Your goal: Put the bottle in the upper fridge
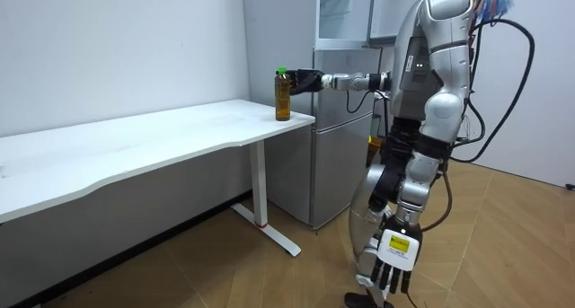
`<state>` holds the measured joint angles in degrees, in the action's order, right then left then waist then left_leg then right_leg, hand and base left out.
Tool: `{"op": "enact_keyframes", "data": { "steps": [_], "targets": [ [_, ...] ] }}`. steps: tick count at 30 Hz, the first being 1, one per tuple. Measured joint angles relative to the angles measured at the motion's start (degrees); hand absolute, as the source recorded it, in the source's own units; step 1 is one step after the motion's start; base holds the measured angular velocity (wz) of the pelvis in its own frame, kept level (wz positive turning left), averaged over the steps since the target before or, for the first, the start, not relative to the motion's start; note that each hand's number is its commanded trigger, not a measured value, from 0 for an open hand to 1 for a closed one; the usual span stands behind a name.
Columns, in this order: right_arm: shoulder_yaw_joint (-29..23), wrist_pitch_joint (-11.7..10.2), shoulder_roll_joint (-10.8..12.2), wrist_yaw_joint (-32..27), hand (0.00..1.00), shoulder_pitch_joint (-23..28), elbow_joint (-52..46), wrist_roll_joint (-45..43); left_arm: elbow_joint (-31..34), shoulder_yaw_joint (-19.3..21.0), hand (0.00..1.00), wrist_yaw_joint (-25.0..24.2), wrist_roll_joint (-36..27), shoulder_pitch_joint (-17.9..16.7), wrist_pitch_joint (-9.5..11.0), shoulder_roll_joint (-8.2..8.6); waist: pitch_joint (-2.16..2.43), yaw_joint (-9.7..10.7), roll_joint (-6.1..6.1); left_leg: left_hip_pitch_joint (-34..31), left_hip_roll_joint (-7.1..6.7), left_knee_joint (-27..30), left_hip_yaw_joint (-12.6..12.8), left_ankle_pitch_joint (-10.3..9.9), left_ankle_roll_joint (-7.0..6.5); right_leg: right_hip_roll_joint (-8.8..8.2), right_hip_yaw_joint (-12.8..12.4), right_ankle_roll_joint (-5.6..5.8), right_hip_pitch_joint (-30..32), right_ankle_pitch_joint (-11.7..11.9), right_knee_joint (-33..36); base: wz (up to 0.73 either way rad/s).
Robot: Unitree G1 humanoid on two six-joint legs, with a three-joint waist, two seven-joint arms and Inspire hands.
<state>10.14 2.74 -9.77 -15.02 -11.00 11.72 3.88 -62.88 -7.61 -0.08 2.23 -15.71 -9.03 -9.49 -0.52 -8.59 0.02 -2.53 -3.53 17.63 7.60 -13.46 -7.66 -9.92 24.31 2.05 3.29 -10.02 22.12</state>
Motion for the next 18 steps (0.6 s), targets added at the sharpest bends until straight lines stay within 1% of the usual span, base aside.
{"op": "enact_keyframes", "data": {
  "steps": [2, 4, 6, 8, 9, 10, 11, 13, 14, 15, 17, 18],
  "targets": [
    [0.0, 0.8, 0.1, -2.0, 0.00, 0.0, 1.3, 0.0, 0.4, -0.3, 0.00, 0.5, -0.3, 0.0, -0.8, -0.03, -0.07, -0.8, 0.01, 0.1, -0.08, 0.0, 0.0, 0.1, -0.16, -0.11, 0.2, 0.02, -0.2, 0.0, -0.1, 0.00],
    [0.0, 1.1, 0.2, -3.4, 0.00, 0.0, 2.3, 0.5, 1.0, -0.6, 0.00, 0.6, -0.4, -0.3, -1.1, -0.04, -0.14, -1.1, 0.10, 0.1, -0.16, 0.0, -0.2, 0.0, -0.27, -0.13, 0.3, 0.08, -0.5, 0.0, -0.2, 0.07],
    [0.0, 1.2, 0.4, -4.7, 0.00, 0.0, 3.5, 1.0, 1.3, -1.8, 0.00, 0.6, -0.5, -0.4, -1.5, -0.17, -0.18, -0.9, 0.19, 0.1, -0.28, 0.1, -0.7, -0.1, -0.42, -0.27, 1.0, 0.16, -0.8, 0.1, -0.4, 0.14],
    [0.0, 2.0, 0.6, -6.4, 0.00, 0.0, 4.8, 1.7, 1.6, -3.2, 0.00, 0.6, -0.5, -0.3, -2.4, -0.18, -0.22, -0.8, 0.37, 0.0, -0.63, 0.1, -1.8, -0.1, -0.53, -0.53, 1.4, 0.18, -0.7, 0.1, -0.2, 0.18],
    [0.0, 2.1, 0.7, -6.9, 0.00, 0.0, 5.3, 2.3, 1.7, -3.5, 0.00, 0.6, -0.5, -0.3, -2.6, -0.17, -0.20, -0.7, 0.44, 0.0, -0.74, 0.1, -1.9, -0.1, -0.57, -0.61, 1.4, 0.25, -0.5, 0.1, -0.2, 0.15],
    [0.0, 2.3, 0.7, -7.8, 0.00, 0.0, 6.2, 3.1, 2.1, -4.0, 0.00, 0.7, -0.5, -0.4, -2.8, -0.12, -0.22, -0.8, 0.50, 0.0, -1.02, 0.1, -2.0, 0.0, -0.74, -0.97, 1.5, 0.60, -0.4, -0.2, 0.1, 0.09],
    [0.0, 2.4, 0.8, -8.6, 0.00, 0.0, 7.0, 3.8, 2.4, -4.1, 0.00, 0.7, -0.5, -0.5, -3.1, 0.08, -0.36, -0.8, 0.77, -0.2, -1.22, 0.1, -2.0, 0.1, -0.93, -1.29, 1.5, 0.77, -0.2, -0.3, 0.7, 0.08],
    [0.0, 2.5, 1.1, -9.7, 0.00, 0.0, 8.4, 4.7, 2.8, -4.1, 0.00, 0.9, -0.5, -0.5, -3.2, 0.15, -0.28, -0.9, 1.03, -0.4, -1.43, 0.1, -2.0, 0.2, -1.15, -1.61, 1.5, 0.77, 0.0, -0.3, 1.3, 0.05],
    [0.0, 2.7, 1.2, -10.2, 0.00, 0.0, 9.1, 4.9, 2.9, -4.1, 0.00, 1.1, -0.5, -0.6, -3.3, 0.20, -0.40, -0.9, 1.32, -0.3, -1.64, 0.1, -2.3, 0.2, -1.28, -1.96, 1.5, 0.77, 0.3, -0.3, 2.1, 0.06],
    [0.0, 2.8, 1.2, -10.6, 0.00, 0.0, 9.5, 4.8, 3.0, -4.1, 0.00, 1.2, -0.5, -0.6, -3.4, 0.25, -0.36, -0.9, 1.43, -0.3, -1.78, 0.1, -2.4, 0.2, -1.36, -2.13, 1.4, 0.82, 0.8, -0.3, 2.4, 0.08],
    [-0.1, 2.7, 1.2, -12.2, 0.00, -0.3, 9.7, 5.0, 3.2, -4.1, 0.00, 2.1, -0.5, -0.6, -3.7, 0.35, -0.05, -0.9, 1.82, -0.4, -2.23, 0.0, -2.6, 0.3, -1.69, -2.79, 1.2, 0.92, 1.5, -0.4, 3.6, 0.05],
    [-0.1, 2.7, 1.2, -12.6, 0.00, -0.3, 9.8, 5.1, 3.2, -4.1, 0.00, 2.3, -0.5, -0.6, -3.7, 0.38, -0.04, -0.9, 1.84, -0.4, -2.29, 0.0, -2.6, 0.4, -1.79, -3.00, 1.2, 0.94, 1.7, -0.4, 4.0, 0.06]
  ]
}}
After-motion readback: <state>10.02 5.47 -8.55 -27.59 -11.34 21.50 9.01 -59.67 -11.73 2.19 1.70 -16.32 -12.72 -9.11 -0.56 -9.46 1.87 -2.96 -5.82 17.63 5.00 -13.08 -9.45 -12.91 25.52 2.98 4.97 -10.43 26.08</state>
